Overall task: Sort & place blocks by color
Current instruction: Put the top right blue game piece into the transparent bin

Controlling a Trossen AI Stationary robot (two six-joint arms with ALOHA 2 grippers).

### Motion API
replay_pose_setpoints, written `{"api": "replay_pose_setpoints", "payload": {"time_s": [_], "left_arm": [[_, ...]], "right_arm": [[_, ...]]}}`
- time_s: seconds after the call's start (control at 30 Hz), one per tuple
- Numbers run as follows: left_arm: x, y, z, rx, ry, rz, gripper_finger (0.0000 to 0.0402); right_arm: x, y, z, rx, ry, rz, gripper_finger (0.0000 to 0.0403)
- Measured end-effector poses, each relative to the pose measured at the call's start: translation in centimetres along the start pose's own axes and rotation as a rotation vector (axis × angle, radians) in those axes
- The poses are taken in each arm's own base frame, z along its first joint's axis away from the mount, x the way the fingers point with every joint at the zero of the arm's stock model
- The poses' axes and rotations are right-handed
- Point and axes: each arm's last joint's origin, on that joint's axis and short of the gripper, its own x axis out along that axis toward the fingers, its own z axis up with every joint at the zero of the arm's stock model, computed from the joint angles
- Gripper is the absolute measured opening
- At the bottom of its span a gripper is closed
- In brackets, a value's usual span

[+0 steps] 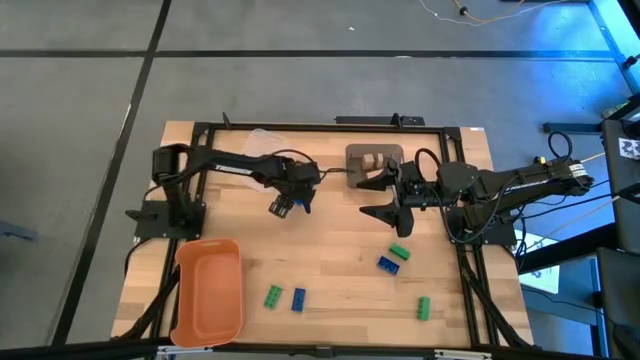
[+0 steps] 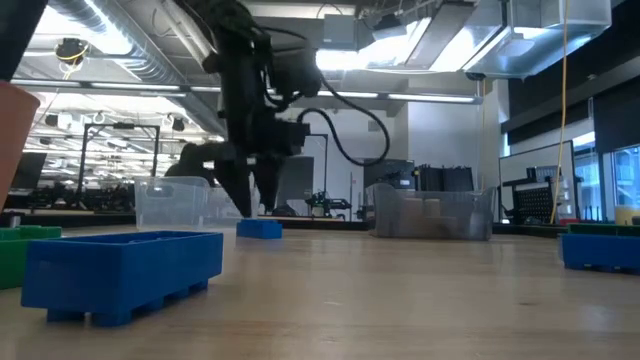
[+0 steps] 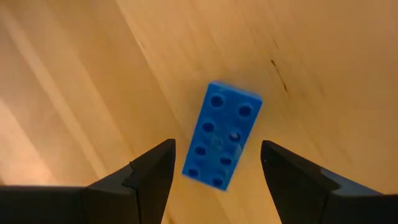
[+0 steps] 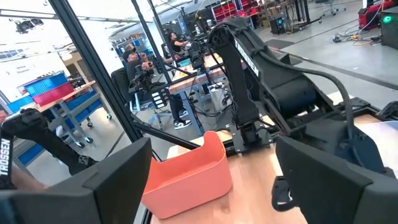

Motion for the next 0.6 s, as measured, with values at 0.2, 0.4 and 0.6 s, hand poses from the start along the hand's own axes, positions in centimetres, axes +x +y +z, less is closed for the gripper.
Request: {"api": "replay_pose_setpoints", "payload": {"time_s": [0.2,0.4,0.6], "left_arm": [[2.0,0.1,0.0,0.046,0.025,-0.015,0.0229],[3.1,0.3,-0.5,0.025,0.053,-0.049,0.0229],[3.0,0.2,-0.6,-0.062,0.043,-0.077,0.0170]], "right_arm": [[0.0,0.0,0.0,0.003,0.000,0.000,0.0344],[0.0,0.0,0.0,0.006,0.000,-0.001,0.0344],[0.0,0.0,0.0,0.007,0.000,-0.001,0.0344]]}}
